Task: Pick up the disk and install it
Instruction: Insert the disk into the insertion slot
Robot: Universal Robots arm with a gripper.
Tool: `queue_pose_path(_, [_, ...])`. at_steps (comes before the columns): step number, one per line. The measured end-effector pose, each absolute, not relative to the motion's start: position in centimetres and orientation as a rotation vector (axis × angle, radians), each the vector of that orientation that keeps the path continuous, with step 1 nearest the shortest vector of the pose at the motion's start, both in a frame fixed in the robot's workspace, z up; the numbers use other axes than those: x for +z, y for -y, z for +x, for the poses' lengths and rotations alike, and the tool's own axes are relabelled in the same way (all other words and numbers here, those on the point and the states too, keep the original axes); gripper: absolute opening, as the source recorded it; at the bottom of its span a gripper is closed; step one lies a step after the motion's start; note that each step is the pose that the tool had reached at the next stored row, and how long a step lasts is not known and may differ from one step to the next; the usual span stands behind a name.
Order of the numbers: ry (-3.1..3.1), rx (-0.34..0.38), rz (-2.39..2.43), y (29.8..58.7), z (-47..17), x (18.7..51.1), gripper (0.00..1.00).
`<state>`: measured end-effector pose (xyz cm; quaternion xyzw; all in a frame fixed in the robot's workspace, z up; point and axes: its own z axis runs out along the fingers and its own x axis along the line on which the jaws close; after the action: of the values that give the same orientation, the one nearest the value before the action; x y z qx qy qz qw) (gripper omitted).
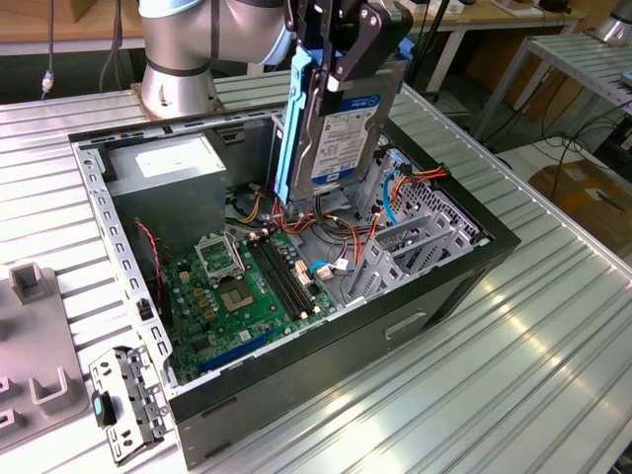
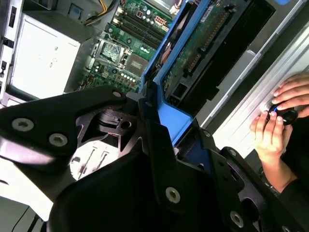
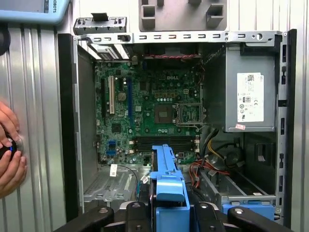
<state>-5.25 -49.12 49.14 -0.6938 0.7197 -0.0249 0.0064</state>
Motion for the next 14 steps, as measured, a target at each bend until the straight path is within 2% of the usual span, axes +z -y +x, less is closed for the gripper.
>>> queue_pose_path(7, [-2.252,-0.078,-2.171,51.0,-5.0,49.0,0.37])
queue_pose_path(14, [-2.252,-0.078,-2.171,51.1,-5.0,49.0,0.37])
